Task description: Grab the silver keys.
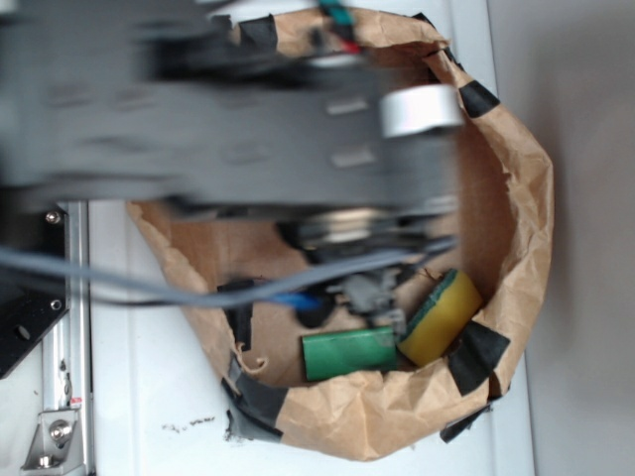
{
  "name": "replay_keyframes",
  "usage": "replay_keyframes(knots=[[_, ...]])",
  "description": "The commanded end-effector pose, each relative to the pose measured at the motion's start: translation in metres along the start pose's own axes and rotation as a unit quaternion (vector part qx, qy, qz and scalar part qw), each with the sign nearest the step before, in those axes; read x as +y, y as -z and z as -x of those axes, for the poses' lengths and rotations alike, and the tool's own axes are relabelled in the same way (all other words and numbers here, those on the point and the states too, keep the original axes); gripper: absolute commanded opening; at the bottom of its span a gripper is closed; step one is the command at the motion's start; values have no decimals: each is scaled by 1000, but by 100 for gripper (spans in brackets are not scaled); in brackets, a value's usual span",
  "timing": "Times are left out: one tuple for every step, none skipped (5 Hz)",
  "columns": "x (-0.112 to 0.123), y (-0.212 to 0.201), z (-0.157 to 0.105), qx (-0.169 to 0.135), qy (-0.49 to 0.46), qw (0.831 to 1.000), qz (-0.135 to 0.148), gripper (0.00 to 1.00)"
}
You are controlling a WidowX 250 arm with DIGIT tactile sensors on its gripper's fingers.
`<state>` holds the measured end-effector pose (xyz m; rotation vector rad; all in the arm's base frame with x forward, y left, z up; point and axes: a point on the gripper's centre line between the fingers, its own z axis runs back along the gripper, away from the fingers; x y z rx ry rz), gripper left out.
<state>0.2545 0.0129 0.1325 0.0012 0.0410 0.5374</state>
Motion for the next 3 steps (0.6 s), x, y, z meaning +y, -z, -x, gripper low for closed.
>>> replay_keyframes(knots=[[16,-23,-16,6,-45,999,13,0],[16,-24,-11,-9,-42,999,28,0],[15,-23,-11,-22,-47,998,29,0]])
